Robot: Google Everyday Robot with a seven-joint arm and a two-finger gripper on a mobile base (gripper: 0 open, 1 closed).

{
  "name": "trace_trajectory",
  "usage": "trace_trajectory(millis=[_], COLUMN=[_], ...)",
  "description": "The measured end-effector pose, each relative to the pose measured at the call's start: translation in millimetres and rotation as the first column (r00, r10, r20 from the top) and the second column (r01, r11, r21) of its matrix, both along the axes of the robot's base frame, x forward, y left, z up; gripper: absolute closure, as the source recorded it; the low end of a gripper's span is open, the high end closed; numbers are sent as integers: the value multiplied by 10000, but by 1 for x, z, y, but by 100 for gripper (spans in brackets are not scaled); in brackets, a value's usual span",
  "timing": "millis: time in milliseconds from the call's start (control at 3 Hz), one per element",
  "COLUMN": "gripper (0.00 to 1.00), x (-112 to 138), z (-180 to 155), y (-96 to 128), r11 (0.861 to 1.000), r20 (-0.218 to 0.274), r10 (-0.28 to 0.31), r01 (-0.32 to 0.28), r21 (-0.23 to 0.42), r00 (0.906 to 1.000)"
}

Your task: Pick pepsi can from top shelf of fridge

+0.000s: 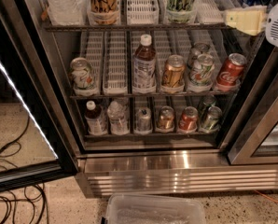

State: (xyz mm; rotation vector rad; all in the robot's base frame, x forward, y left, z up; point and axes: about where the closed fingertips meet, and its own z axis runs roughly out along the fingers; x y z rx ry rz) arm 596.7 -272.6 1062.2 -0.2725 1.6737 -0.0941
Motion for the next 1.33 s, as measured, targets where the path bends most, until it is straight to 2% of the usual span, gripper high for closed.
trace_trajectory(millis=[333,667,1000,1333], gripper=[22,26,28,28], x=[3,11,20,24], z=[1,6,16,21], y=[-11,-12,-6,-10], r11=[9998,9997,9998,9995], r20=[248,558,874,1072], r10=[-205,-216,-109,-153], r01=[207,222,124,183], r21=[-51,-101,-175,-268], r00=[9995,9982,9961,9941])
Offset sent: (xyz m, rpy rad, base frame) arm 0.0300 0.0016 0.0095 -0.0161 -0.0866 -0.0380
